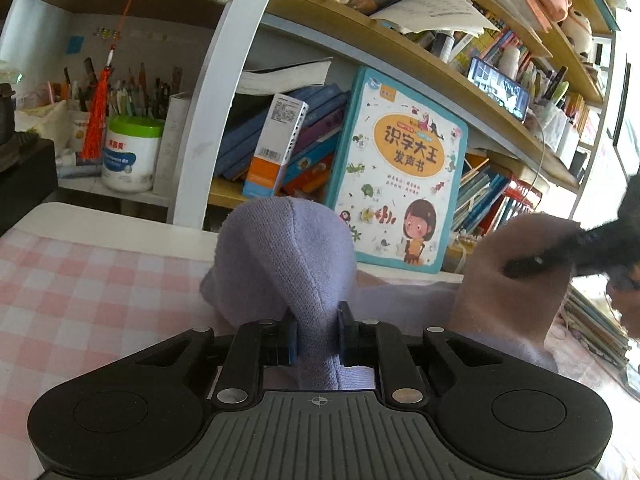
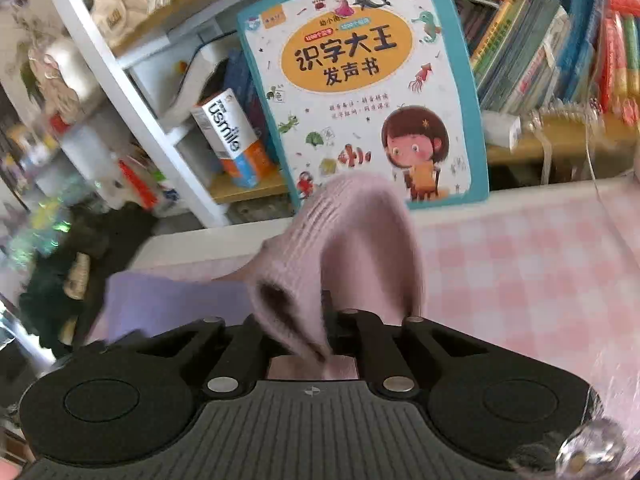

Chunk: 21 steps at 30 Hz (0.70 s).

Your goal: Fold clothes

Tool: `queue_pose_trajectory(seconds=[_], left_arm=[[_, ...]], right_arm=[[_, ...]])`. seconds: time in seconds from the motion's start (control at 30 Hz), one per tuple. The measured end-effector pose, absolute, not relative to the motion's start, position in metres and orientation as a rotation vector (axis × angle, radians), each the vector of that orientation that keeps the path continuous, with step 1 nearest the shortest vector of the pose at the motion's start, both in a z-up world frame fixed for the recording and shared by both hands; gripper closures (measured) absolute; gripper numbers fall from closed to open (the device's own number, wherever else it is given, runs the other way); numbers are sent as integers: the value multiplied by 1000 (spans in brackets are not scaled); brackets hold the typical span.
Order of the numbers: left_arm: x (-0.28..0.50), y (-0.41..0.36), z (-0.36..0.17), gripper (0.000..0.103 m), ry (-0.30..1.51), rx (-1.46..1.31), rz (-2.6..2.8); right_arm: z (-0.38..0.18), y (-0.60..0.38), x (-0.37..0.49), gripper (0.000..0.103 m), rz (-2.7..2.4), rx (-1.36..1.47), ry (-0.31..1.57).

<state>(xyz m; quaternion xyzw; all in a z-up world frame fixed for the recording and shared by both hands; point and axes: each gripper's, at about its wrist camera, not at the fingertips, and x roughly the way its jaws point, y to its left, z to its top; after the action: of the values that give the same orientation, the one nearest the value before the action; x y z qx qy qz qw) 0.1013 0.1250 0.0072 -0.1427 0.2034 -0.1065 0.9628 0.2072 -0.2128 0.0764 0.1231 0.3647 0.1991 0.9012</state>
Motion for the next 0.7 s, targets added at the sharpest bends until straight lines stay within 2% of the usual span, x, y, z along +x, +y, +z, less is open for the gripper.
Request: queue_pose_trajectory(seconds=[0.23,0.5,0.7], left_arm=[[97,105,10,89,408,-258,-303],[102,65,-1,89,481,-171,-459],[119,85,-6,88,498,-155,-345]], right_arm=[[92,-272,84,99,170,177,677],[41,-316,-51,99,-76,236,875],[15,-286,-71,99,163,334,968]])
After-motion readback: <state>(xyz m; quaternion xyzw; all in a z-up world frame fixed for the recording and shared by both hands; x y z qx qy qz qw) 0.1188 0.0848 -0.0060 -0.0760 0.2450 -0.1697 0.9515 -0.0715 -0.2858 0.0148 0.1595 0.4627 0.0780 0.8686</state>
